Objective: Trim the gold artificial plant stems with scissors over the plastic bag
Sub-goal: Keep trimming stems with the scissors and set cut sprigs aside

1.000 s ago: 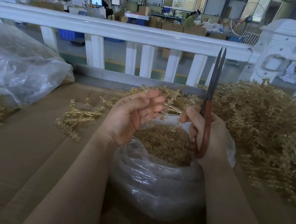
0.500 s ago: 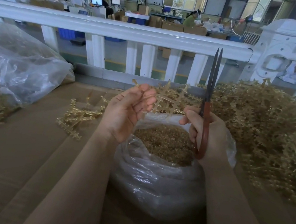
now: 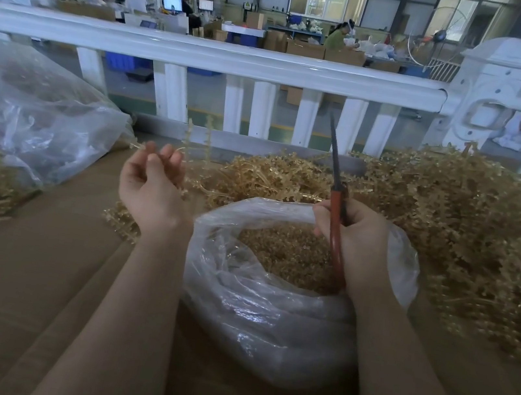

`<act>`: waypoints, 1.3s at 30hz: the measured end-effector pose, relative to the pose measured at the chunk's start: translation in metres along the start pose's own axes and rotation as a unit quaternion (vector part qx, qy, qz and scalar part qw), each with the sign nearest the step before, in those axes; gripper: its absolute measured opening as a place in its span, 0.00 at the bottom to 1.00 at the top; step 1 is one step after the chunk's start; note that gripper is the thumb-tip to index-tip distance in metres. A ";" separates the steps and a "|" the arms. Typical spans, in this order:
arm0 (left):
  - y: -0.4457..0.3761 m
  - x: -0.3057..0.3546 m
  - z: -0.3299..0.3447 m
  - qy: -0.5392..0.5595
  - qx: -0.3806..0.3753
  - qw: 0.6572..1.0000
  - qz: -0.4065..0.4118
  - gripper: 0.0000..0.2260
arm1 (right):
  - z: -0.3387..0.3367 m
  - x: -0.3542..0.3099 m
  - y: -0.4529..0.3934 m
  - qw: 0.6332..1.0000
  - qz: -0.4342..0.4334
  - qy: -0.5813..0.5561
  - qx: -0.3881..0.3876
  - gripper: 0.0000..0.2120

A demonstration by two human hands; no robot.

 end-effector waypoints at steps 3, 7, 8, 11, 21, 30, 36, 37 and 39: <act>-0.002 0.003 -0.002 -0.033 0.048 0.996 0.069 0.07 | 0.001 0.001 0.000 1.000 -0.003 0.015 -0.002 0.07; -0.011 0.005 -0.010 -0.083 0.110 0.983 0.119 0.09 | 0.002 0.005 -0.002 1.000 -0.001 0.025 -0.010 0.06; -0.014 0.004 -0.012 -0.098 0.119 0.981 0.122 0.08 | 0.003 0.006 -0.002 1.000 -0.001 0.028 -0.011 0.06; -0.019 0.002 -0.016 -0.130 0.134 0.977 0.108 0.06 | 0.004 0.007 -0.003 0.999 0.005 0.034 -0.010 0.06; -0.009 0.002 -0.013 -0.469 0.105 0.863 0.157 0.22 | 0.005 0.005 -0.003 0.998 0.002 0.052 -0.022 0.09; 0.018 -0.011 -0.001 -0.602 -0.211 0.704 0.310 0.16 | 0.006 0.005 -0.001 0.996 0.008 0.081 0.022 0.09; 0.045 -0.034 0.010 -0.602 -0.471 0.626 0.158 0.14 | 0.006 0.009 -0.003 0.992 0.010 0.125 0.020 0.07; 0.048 -0.037 0.010 -0.611 -0.474 0.620 0.134 0.14 | 0.006 0.010 -0.004 0.990 0.013 0.138 0.022 0.07; 0.048 -0.040 0.011 -0.625 -0.461 0.622 0.098 0.17 | 0.006 0.011 -0.005 0.988 0.024 0.153 0.019 0.08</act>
Point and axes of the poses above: each hand's wrist, its own y-axis away from the middle knuckle, its own z-axis out of the palm, x = y × z, the point moved 1 cm from there along -y, towards the middle knuckle, and after that the axes turned 13 degrees about y, right-handed, at the moved point
